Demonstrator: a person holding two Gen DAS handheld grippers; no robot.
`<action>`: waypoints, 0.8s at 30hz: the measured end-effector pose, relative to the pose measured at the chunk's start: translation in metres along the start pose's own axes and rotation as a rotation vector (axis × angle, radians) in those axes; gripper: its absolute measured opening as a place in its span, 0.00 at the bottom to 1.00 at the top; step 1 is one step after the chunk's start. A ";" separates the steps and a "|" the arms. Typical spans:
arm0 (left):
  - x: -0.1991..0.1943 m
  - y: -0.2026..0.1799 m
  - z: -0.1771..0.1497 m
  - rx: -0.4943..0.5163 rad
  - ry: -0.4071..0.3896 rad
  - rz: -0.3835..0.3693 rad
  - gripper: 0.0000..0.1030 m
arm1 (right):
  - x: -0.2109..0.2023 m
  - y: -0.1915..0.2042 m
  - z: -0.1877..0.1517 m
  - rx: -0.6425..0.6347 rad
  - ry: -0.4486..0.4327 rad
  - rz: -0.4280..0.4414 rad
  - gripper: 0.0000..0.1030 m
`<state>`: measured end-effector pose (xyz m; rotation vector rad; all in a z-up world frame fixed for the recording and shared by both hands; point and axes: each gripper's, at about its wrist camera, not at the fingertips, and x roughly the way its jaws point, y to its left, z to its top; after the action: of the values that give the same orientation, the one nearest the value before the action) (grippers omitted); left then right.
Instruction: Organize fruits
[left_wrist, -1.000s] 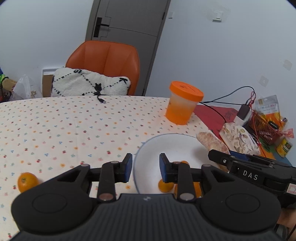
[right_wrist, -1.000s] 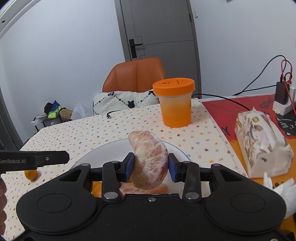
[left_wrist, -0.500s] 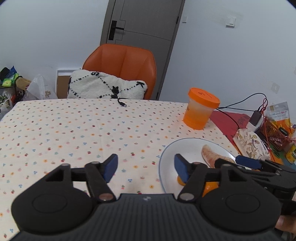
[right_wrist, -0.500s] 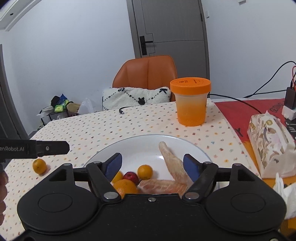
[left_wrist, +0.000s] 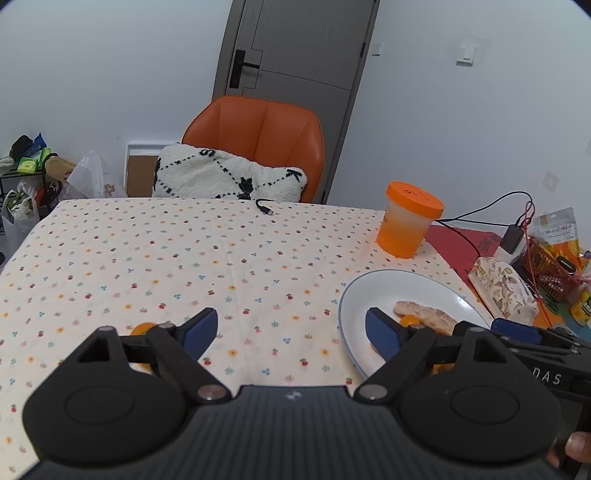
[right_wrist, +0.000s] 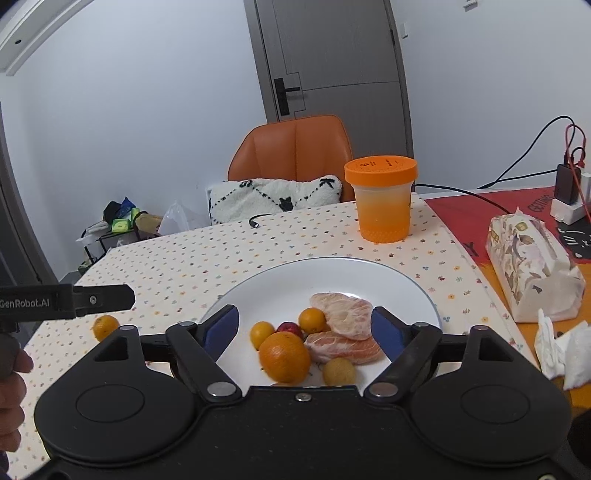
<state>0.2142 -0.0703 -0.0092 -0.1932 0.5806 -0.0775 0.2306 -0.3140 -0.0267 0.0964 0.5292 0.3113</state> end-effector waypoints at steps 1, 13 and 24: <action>-0.003 0.001 -0.002 0.007 -0.010 -0.006 0.87 | -0.003 0.002 -0.001 0.000 -0.002 -0.003 0.81; -0.033 0.019 -0.014 0.003 -0.040 0.028 0.91 | -0.029 0.024 -0.016 0.004 -0.028 0.022 0.95; -0.062 0.038 -0.020 -0.013 -0.047 0.064 0.94 | -0.048 0.044 -0.020 0.009 -0.041 0.066 1.00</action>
<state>0.1520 -0.0284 0.0002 -0.1882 0.5399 -0.0073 0.1692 -0.2869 -0.0135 0.1285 0.4878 0.3708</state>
